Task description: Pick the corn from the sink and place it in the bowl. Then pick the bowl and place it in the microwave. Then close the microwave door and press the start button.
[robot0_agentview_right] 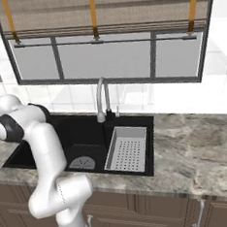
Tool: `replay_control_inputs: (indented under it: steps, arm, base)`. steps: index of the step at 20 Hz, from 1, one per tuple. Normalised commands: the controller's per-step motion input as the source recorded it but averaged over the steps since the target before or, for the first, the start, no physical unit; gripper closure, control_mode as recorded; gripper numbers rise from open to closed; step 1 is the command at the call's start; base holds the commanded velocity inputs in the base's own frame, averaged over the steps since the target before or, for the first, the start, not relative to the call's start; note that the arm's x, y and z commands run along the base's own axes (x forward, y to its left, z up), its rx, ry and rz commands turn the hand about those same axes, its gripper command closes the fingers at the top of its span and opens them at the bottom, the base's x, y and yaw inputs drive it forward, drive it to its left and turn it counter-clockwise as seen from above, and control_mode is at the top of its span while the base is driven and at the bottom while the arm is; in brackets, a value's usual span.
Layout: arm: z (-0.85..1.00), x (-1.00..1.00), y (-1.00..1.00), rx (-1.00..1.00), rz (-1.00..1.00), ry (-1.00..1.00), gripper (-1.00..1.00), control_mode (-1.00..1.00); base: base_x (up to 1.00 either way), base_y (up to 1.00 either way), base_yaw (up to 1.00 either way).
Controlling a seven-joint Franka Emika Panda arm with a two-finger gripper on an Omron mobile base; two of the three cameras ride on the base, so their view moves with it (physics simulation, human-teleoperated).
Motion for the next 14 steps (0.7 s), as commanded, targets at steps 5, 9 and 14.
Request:
replay_control_inputs:
  steps: [5,9,14]
  arm:
    - [0.70,-0.51,-0.39,0.00,0.00,-0.04,-1.00,-1.00]
    - [0.48,-0.77,-0.94,0.00,0.00,-0.03,-1.00,-1.00]
    - [0.23,-0.53,-0.99,-0.04,0.01,0.00,-1.00,-1.00]
  base:
    - [0.00,0.00,0.00]
    - [0.00,0.00,0.00]
    - [0.00,0.00,0.00]
